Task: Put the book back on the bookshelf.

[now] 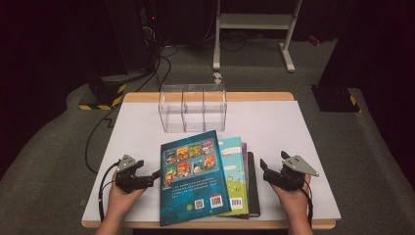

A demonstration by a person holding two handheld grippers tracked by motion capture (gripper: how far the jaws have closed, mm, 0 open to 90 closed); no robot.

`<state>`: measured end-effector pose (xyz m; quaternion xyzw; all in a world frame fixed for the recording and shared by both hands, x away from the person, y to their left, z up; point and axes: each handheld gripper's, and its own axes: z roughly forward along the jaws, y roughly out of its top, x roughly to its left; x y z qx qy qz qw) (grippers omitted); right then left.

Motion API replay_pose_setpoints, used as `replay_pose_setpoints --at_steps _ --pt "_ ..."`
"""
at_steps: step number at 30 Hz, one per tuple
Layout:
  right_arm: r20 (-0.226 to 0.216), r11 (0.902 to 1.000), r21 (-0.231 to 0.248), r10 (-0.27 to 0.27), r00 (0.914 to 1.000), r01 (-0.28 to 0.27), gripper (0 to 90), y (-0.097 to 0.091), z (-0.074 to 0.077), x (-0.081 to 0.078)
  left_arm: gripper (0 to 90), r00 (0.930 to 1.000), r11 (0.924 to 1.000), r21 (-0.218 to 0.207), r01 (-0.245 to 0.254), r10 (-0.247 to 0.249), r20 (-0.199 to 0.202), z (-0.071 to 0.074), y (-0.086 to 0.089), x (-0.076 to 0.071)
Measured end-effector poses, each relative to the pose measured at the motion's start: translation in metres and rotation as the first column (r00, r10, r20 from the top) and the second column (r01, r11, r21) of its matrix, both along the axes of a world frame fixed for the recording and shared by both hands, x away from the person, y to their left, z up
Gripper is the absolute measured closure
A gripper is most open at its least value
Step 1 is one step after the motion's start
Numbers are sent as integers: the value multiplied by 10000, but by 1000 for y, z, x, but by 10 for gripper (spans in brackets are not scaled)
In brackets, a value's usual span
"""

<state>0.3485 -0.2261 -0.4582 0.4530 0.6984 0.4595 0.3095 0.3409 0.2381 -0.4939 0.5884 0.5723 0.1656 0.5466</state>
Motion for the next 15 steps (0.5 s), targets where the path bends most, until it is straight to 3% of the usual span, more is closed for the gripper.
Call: replay_pose_setpoints --at_steps 5,8,10,15 --pt "49 9983 -159 564 9984 -563 170 17 5 -6 133 9985 9988 -308 383 -394 -372 -3 -19 -4" --pt "71 9952 -244 950 9955 -948 171 27 8 -10 132 9958 9972 -260 699 -713 -572 -4 -28 -8" --pt "92 9896 -324 1407 9900 -1403 175 40 11 -15 130 9950 9960 -464 770 -797 -601 -3 -32 -9" --pt "58 9799 -402 1957 9807 -1953 178 53 14 -20 120 9922 9934 -802 825 -894 -867 -3 -37 -12"
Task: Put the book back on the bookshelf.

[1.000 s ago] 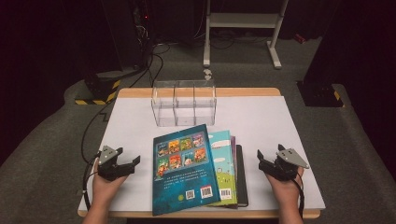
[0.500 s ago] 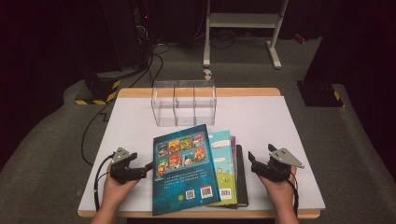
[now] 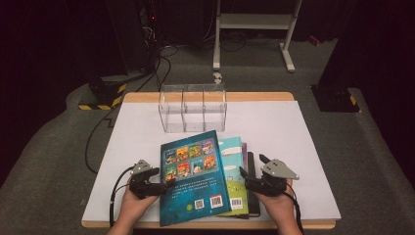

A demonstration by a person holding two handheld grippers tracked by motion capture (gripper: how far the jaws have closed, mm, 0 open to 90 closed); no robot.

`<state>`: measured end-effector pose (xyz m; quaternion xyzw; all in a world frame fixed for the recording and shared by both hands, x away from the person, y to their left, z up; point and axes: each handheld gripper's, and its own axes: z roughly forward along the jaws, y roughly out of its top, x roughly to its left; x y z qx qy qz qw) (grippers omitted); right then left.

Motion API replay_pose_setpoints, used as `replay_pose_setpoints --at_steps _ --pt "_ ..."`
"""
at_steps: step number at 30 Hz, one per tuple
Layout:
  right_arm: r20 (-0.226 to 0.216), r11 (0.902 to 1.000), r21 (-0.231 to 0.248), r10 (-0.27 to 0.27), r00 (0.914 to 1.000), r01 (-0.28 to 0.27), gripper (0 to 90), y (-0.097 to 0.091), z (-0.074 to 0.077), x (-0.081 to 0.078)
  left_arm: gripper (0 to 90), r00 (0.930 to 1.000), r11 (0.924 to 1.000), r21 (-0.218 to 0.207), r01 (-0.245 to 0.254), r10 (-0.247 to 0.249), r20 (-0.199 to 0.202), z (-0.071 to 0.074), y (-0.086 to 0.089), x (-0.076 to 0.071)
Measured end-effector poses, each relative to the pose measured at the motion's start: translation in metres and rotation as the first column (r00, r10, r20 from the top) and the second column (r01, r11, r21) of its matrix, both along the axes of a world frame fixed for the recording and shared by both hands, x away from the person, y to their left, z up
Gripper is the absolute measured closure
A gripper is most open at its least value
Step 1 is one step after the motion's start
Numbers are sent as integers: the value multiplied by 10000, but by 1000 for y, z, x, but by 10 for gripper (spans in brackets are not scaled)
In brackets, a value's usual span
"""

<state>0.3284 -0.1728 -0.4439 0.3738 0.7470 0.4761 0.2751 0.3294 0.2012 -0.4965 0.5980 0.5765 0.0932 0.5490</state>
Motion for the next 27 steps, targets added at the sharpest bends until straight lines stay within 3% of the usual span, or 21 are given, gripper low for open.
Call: replay_pose_setpoints --at_steps 7,15,19,24,27 --pt "-175 9979 -2 655 9977 -655 173 14 4 -7 86 9995 9994 -356 -44 32 -324 -1 -3 1" --pt "-523 9973 82 728 9960 -725 159 17 1 -6 82 9989 9990 -428 -135 116 -452 -1 -2 2" --pt "-700 9970 183 764 9946 -753 151 18 0 -5 85 9988 9991 -387 -197 179 -456 0 -4 2" --pt "-816 9966 221 813 9933 -797 149 19 -1 -5 90 9995 10000 3 -75 76 -312 1 -5 2" --pt "-923 9965 302 799 9925 -774 144 20 -1 -4 113 9996 9999 -93 -93 91 -261 1 -6 2"
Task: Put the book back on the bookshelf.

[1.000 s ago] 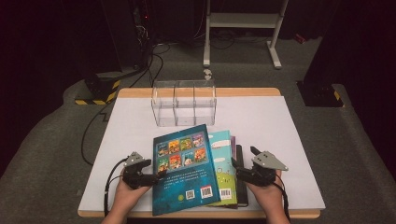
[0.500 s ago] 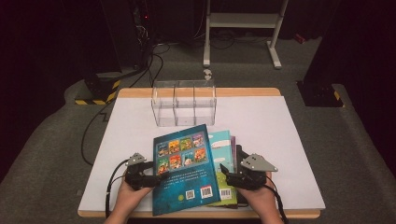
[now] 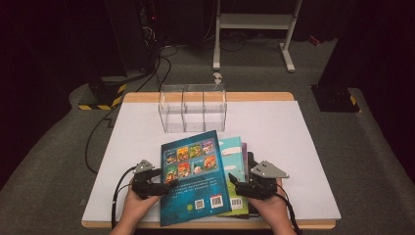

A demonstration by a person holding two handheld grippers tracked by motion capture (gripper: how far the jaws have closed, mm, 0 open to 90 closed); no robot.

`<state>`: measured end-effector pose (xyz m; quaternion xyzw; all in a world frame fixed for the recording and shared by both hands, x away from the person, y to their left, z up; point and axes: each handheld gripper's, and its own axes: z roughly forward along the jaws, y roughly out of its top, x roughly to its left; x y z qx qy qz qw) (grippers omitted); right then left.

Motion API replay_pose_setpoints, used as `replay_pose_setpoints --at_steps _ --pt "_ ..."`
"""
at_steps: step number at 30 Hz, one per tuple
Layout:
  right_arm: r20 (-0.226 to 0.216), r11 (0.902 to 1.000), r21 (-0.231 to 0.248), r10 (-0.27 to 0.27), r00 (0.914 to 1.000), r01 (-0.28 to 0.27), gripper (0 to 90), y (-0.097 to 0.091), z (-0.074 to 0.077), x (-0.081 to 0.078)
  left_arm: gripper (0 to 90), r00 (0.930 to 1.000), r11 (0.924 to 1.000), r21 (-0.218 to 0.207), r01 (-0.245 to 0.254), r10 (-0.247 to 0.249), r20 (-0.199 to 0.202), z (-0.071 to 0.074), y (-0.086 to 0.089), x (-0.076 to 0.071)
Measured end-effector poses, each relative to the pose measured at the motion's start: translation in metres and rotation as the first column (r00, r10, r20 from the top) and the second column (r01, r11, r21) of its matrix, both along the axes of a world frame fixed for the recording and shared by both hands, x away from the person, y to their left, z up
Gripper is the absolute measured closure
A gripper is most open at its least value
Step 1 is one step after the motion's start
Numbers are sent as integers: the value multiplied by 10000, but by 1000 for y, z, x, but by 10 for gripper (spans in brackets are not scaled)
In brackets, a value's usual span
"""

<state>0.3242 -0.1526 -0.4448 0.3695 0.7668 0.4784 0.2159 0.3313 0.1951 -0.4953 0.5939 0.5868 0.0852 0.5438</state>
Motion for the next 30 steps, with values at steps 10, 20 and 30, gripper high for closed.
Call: replay_pose_setpoints --at_steps 10,20,30 --pt "-206 9999 85 -97 9997 99 141 -2 1 0 117 9995 9997 26 253 -254 198 3 -13 0" --pt "-413 9995 132 -282 9987 288 142 -5 2 1 118 9982 9988 4 489 -489 343 7 -28 0" --pt "-554 9991 136 -394 9977 402 155 -9 2 2 118 9942 9954 -5 955 -953 491 12 -48 1"
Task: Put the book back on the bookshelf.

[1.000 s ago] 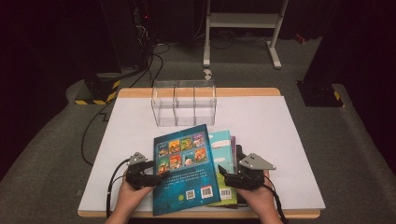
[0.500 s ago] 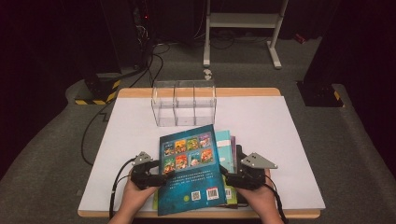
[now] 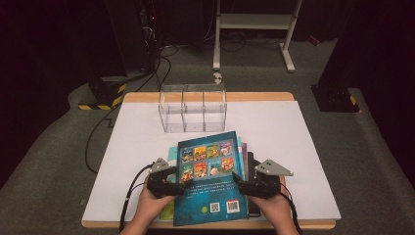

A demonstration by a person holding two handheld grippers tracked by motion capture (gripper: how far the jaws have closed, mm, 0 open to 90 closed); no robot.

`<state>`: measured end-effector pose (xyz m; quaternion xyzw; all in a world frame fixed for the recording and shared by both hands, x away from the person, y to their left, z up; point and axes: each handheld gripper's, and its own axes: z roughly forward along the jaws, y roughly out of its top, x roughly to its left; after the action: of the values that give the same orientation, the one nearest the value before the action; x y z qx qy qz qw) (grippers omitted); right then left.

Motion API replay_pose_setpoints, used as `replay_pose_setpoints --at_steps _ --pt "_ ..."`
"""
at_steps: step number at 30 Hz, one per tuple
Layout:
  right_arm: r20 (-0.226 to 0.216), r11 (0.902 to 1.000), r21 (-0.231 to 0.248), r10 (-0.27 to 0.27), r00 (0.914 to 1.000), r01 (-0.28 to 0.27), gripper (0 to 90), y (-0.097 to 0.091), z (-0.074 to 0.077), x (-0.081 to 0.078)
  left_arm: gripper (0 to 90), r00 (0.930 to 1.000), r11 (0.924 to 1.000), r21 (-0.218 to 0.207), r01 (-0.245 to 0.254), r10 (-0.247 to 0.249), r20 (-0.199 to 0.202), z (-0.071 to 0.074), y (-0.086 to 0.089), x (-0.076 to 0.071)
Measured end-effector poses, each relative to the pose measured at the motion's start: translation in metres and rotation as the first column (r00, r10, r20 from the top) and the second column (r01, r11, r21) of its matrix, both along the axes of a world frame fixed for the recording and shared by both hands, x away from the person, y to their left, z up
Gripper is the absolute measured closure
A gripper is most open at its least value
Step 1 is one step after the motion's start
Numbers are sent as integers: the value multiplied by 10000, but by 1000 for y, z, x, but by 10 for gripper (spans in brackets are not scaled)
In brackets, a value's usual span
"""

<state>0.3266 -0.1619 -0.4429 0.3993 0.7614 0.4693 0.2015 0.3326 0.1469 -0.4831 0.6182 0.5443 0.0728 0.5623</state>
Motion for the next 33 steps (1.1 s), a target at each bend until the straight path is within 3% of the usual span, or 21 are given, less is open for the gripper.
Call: replay_pose_setpoints --at_steps 10,19,25,27,33 --pt "-300 9999 100 -51 9995 54 225 -5 -1 2 130 9993 9993 50 362 -362 85 5 -16 6" --pt "-583 9991 378 -182 9981 204 233 -12 -2 3 148 9989 9990 30 442 -443 169 8 -25 15" --pt "-705 9989 438 -111 9974 142 237 -12 -3 -1 168 9987 9987 -12 509 -509 46 7 -15 -4" --pt "-749 9986 509 -119 9971 158 250 -12 -3 -2 173 9973 9968 -340 725 -729 -106 4 -14 -10" --pt "-864 9984 549 -81 9962 129 278 -11 -2 -2 182 9978 9973 -318 667 -668 -26 5 -16 -8"
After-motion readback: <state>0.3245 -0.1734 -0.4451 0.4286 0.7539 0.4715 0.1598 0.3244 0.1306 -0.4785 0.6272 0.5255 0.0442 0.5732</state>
